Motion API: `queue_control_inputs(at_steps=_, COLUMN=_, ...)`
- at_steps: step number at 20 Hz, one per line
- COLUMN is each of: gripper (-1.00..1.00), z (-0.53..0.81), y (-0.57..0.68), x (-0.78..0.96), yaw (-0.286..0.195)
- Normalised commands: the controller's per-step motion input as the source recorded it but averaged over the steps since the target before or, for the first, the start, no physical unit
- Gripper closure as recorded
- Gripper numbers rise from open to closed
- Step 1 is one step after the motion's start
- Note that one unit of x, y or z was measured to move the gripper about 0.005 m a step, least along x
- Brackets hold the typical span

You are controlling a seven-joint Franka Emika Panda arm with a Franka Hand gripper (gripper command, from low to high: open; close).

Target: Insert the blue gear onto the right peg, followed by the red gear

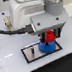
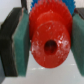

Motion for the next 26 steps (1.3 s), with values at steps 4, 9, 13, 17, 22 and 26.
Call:
queue_control_inputs(at_steps=4, gripper=1.00, z=-0.01, y=-0.18, x=0.20, yaw=0.000)
queue_control_inputs(at_steps=9, gripper=1.00, z=0.08, y=-0.29, x=0.23, yaw=0.000)
queue_control_inputs(at_steps=13, gripper=1.00, z=0.13, y=0.00, x=0.25, yaw=0.000)
queue_control_inputs(at_steps=17, gripper=1.00, z=0.41, y=0.06, x=0.58, yaw=0.000)
queue_control_inputs(at_steps=22, gripper=1.00, z=-0.16, y=0.03, x=0.18, yaw=0.000)
queue_control_inputs(at_steps=26, gripper=1.00, z=-0.16, y=0.00, x=0.14, yaw=0.000)
